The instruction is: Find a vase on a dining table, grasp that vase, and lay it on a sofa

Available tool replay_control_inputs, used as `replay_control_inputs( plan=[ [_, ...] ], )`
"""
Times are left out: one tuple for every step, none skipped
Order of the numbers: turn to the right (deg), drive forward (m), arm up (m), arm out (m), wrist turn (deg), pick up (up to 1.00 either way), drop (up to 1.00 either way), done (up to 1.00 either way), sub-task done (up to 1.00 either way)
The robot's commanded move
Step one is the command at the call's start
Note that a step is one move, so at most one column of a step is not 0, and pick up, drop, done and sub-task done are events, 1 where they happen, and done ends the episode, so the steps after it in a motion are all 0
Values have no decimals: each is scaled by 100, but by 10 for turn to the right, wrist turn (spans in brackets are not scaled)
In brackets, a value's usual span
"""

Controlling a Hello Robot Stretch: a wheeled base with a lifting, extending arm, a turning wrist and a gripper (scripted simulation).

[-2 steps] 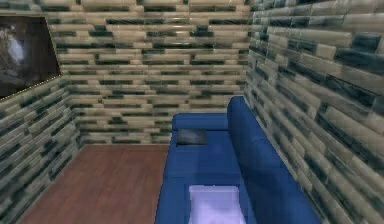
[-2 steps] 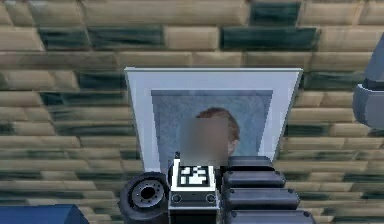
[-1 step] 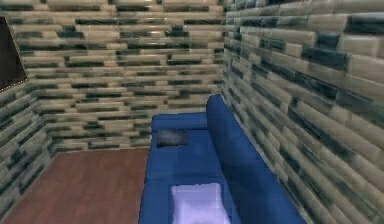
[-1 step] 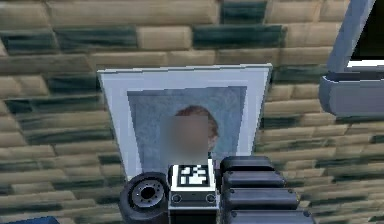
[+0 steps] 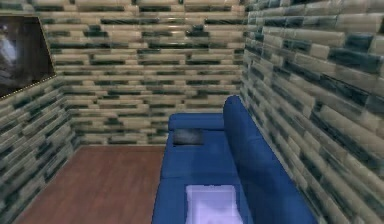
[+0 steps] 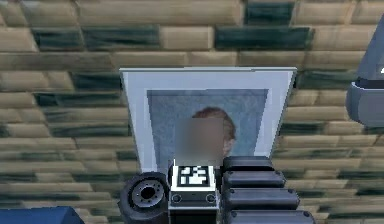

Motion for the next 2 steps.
replay_control_inputs(
  plan=[
    [60,0,0,0,0,0,0,0,0],
    [-60,0,0,0,0,0,0,0,0]
  ],
)
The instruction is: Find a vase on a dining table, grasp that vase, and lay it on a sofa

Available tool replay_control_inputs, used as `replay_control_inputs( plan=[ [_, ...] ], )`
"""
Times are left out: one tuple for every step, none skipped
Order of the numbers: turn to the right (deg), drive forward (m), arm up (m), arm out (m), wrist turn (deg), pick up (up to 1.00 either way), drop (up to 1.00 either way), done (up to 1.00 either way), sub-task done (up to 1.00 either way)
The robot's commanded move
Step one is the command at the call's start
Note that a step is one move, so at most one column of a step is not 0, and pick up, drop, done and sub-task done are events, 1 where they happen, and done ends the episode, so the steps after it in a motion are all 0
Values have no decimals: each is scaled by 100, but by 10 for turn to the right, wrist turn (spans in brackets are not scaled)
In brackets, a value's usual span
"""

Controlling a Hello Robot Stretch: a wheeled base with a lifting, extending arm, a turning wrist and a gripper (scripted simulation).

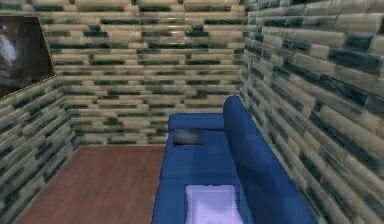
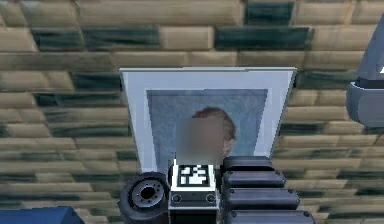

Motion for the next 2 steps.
replay_control_inputs(
  plan=[
    [90,0,0,0,0,0,0,0,0],
    [-270,0,0,0,0,0,0,0,0]
  ],
)
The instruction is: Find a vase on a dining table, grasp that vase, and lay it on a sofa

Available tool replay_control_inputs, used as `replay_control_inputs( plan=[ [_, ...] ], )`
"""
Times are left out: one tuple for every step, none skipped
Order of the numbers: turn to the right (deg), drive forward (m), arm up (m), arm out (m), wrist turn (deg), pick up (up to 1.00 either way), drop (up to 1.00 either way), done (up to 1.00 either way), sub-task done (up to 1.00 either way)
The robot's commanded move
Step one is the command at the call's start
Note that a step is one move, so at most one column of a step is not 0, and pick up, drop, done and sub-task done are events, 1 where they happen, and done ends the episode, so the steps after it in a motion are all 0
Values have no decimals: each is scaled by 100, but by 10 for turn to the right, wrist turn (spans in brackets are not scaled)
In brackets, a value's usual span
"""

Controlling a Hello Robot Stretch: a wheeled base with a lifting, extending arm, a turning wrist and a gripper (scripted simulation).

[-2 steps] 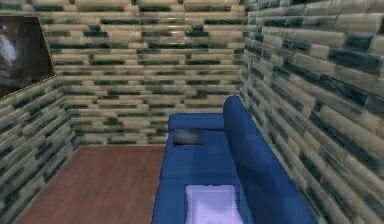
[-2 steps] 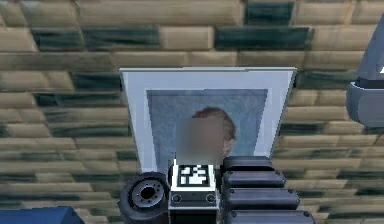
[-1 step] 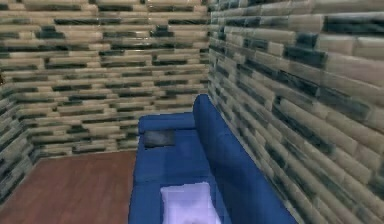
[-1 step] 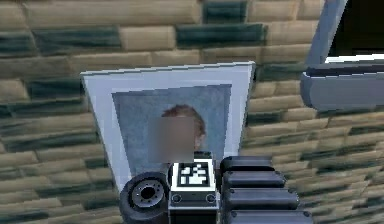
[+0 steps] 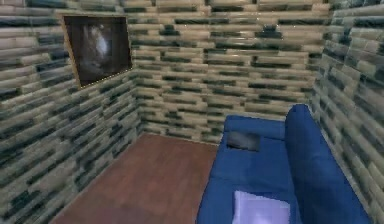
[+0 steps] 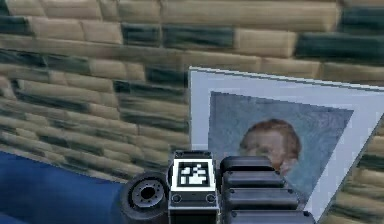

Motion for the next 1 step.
replay_control_inputs(
  plan=[
    [0,15,0,0,0,0,0,0,0]
  ],
)
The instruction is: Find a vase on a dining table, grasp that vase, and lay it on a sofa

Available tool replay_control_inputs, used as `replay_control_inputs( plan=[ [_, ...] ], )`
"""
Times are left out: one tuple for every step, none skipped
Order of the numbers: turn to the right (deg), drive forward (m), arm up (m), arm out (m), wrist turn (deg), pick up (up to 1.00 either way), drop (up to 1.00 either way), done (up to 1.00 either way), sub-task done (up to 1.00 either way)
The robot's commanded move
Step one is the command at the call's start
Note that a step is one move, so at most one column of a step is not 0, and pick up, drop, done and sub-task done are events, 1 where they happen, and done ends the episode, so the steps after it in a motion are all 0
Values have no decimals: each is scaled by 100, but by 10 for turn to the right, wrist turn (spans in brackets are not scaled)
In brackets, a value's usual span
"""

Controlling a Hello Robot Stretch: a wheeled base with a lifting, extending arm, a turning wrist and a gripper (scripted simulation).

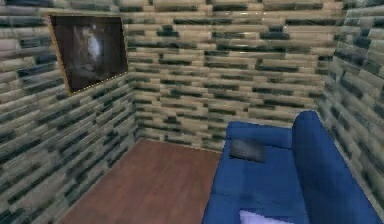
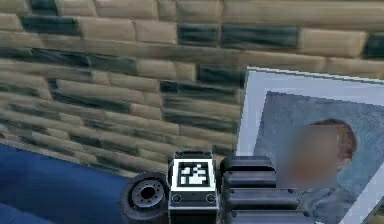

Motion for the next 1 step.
replay_control_inputs(
  plan=[
    [420,0,0,0,0,0,0,0,0]
  ],
)
